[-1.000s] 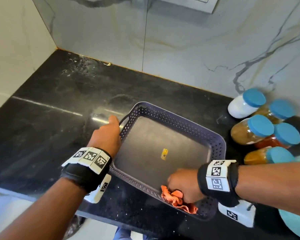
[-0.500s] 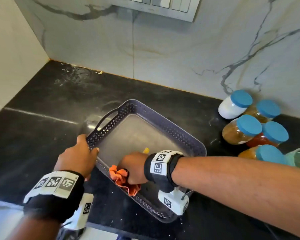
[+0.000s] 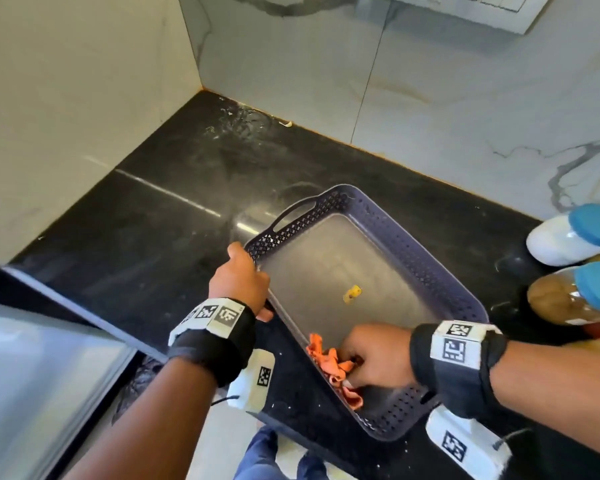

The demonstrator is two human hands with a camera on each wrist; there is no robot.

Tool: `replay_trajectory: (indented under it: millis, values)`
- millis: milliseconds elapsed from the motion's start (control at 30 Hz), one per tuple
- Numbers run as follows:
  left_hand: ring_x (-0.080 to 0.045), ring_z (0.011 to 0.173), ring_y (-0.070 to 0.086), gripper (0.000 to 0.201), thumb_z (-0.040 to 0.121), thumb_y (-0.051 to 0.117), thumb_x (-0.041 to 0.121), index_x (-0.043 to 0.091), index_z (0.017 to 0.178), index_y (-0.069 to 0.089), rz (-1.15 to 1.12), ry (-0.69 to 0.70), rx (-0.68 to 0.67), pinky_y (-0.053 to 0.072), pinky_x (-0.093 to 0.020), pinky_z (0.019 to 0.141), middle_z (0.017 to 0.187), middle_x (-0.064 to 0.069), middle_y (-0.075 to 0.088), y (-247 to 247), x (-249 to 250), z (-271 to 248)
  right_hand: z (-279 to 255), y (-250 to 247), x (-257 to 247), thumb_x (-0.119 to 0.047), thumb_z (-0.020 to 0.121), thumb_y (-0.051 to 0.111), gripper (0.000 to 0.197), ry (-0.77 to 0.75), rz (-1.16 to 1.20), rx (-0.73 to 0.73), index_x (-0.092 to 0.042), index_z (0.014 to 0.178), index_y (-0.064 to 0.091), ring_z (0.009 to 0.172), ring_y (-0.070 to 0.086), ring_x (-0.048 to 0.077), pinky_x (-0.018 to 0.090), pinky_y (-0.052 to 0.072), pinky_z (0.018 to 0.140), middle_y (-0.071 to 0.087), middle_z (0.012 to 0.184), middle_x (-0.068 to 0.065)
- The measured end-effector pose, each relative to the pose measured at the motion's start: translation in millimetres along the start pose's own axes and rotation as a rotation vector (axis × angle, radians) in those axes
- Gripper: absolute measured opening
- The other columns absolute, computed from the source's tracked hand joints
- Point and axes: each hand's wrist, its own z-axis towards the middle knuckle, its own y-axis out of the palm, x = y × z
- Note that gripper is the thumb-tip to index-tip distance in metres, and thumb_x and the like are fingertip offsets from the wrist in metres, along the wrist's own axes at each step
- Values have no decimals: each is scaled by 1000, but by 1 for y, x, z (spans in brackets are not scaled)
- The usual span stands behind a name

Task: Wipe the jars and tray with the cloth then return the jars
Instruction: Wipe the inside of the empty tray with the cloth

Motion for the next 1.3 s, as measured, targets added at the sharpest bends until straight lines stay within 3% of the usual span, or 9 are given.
replay_trajectory:
  millis: [133, 300, 500, 633, 733, 833, 1033, 1167, 1300]
  values:
    - [-29, 57, 66, 23, 94, 50, 7, 9, 111, 35, 30, -29, 6, 48, -26, 35, 80, -15, 65, 1, 2, -2, -6, 9, 0, -16, 80, 71, 10, 110, 26, -24, -9, 76, 67, 62, 48, 16, 25, 38, 57, 55, 64, -1]
    - [-43, 86, 70, 24, 94, 51, 14, 10, 116, 41, 85, 23, -10, 60, -43, 74, 102, -22, 68, 9, 1, 3, 57, -39, -35, -18, 81, 70, 28, 70, -51, 240, -15, 58, 53, 60, 48, 20, 24, 31, 47, 49, 57, -1]
    - [-51, 98, 66, 20, 100, 48, 23, 7, 106, 37, -15, 14, -59, 56, -49, 85, 109, -30, 66, 9, -2, 6, 91, -65, -42, -8, 82, 61, 11, -8, -21, 410, -5, 76, 69, 68, 54, 28, 27, 34, 51, 58, 66, 6]
    - [-50, 113, 61, 26, 99, 50, 10, -1, 120, 38, 71, 6, -30, 48, -43, 85, 121, -30, 63, 13, 4, 12, 68, -45, -29, -10, 77, 62, 8, -35, -46, 279, -14, 71, 66, 67, 56, 25, 26, 40, 54, 62, 68, 5]
    - [-50, 112, 61, 24, 98, 45, 5, 0, 120, 37, 79, -11, -13, 42, -42, 77, 119, -31, 64, 14, 11, 15, 37, -8, -11, -6, 71, 59, 7, -50, -127, 35, -12, 70, 63, 77, 63, 25, 33, 54, 68, 68, 83, 5]
    - [-50, 105, 64, 20, 97, 46, 2, 3, 113, 35, 84, -16, -7, 46, -42, 73, 112, -30, 67, 15, 14, 16, 2, 22, -2, 4, 73, 55, 19, -94, -251, -227, -10, 78, 67, 87, 61, 27, 35, 52, 79, 67, 94, 9]
    - [-49, 102, 65, 28, 98, 49, 7, 2, 123, 38, 98, 26, 23, 48, -43, 72, 112, -28, 68, 20, 15, 13, 18, -3, -25, 3, 87, 54, 18, -94, -389, -302, -2, 92, 70, 76, 55, 22, 28, 44, 68, 67, 85, 10]
    - [-49, 108, 63, 29, 97, 47, 15, 2, 121, 39, 130, 58, -7, 49, -43, 84, 120, -29, 64, 26, 10, 11, 53, -38, -41, -7, 85, 61, 9, -113, -406, -47, -11, 90, 67, 75, 51, 21, 25, 37, 66, 56, 73, -2]
    - [-50, 115, 59, 27, 100, 45, 14, -1, 122, 39, 212, 109, -32, 38, -42, 79, 124, -31, 61, 30, 7, 10, 77, -72, -44, -9, 84, 61, 11, -71, -428, 255, -9, 90, 70, 73, 50, 27, 26, 34, 65, 52, 72, 3]
